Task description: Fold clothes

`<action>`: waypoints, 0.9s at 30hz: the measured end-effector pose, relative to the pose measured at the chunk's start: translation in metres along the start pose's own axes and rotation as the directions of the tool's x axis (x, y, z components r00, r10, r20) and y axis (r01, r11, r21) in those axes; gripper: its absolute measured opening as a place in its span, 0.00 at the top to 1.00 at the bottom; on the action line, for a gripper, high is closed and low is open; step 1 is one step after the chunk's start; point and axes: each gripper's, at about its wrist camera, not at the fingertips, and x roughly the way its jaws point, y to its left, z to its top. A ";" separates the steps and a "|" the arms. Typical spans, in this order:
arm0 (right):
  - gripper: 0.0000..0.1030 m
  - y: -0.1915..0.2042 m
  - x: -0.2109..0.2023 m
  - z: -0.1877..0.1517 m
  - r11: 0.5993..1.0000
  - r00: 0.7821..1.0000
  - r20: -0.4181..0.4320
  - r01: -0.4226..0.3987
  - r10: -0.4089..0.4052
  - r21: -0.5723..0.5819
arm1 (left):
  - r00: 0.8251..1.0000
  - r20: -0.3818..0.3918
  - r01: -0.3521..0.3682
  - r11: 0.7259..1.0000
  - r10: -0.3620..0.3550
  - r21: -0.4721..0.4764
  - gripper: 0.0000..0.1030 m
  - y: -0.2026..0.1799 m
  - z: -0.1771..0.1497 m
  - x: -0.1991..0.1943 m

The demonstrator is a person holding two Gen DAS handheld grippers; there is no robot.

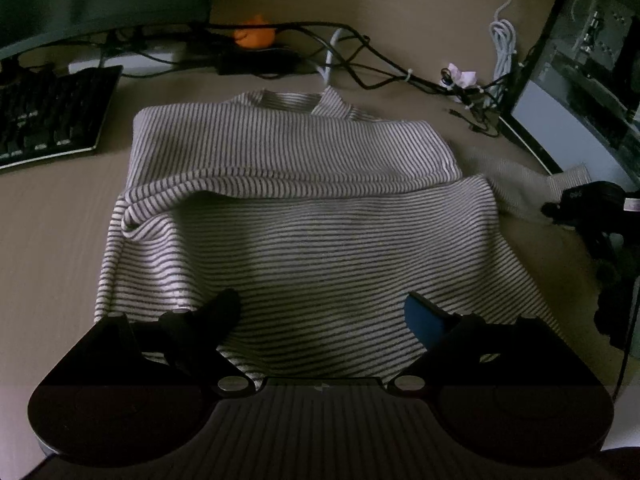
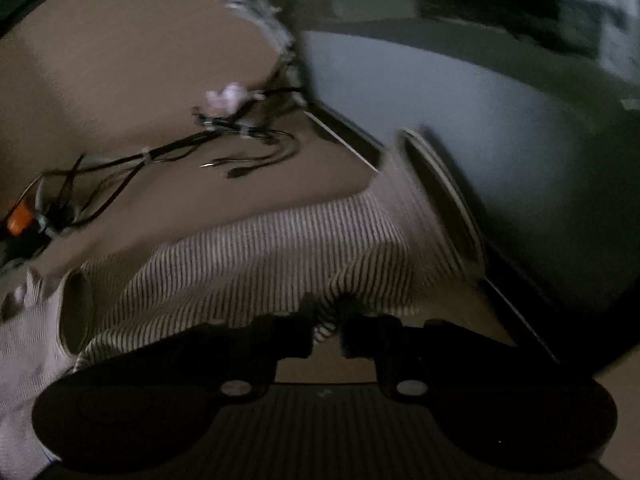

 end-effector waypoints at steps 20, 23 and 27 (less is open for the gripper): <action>0.55 0.138 -0.081 -0.005 0.584 0.782 -0.094 -0.533 0.616 -0.613 | 0.994 0.051 0.109 0.976 -0.101 -0.189 0.09 0.028 0.017 -0.017; 0.55 0.127 -0.070 -0.006 0.625 0.832 -0.092 -0.479 0.547 -0.616 | 0.985 0.157 0.122 0.948 -0.078 -0.294 0.09 0.052 0.038 -0.037; 0.55 0.116 -0.061 -0.013 0.647 0.856 -0.110 -0.461 0.506 -0.607 | 0.979 0.183 -0.030 0.958 0.085 -0.285 0.29 0.069 0.073 -0.031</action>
